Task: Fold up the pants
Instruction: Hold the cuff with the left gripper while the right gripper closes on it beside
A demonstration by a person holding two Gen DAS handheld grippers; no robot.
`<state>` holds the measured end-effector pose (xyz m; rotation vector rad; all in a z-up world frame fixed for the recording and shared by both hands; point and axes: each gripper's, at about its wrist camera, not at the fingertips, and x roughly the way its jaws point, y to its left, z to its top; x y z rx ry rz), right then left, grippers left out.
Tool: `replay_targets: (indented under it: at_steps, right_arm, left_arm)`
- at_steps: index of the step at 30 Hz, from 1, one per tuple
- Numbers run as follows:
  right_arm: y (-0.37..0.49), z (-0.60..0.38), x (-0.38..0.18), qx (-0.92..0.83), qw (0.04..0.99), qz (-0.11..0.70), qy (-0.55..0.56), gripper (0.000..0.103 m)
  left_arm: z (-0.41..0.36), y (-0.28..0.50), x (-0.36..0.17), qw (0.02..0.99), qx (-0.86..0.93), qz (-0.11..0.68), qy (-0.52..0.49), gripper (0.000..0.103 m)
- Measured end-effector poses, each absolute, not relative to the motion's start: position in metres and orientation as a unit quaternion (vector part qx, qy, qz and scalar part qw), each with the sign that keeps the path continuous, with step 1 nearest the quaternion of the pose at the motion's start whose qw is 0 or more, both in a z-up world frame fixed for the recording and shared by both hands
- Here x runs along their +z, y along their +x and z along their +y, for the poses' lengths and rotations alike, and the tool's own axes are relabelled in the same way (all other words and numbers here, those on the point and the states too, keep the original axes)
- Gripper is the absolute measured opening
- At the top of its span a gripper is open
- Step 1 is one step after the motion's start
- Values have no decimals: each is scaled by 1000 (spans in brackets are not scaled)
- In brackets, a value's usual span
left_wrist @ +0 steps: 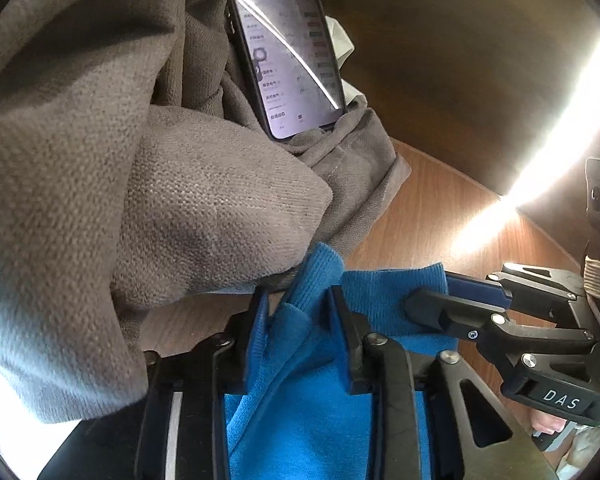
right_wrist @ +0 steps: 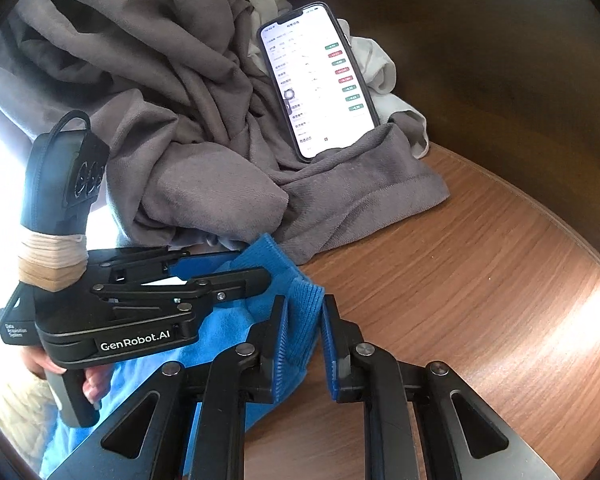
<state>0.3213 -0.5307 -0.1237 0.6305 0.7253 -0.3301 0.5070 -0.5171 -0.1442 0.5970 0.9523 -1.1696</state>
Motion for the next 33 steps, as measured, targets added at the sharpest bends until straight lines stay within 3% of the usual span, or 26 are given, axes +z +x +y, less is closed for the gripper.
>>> replay_targets:
  at_steps: [3,22,33]
  right_arm:
    - [320,-537,-120,-157,877,345,296,17]
    - [299,-475,-14,-116,935,283,179,16]
    - [305,-394,13,-60,954,280,87,16]
  left_arm:
    - [-511,493,-134,698,-526,397,279,18]
    - [-405,475,-27,756,-540,331,165,16]
    - [-341,467,-23,774,-527,320,143,15]
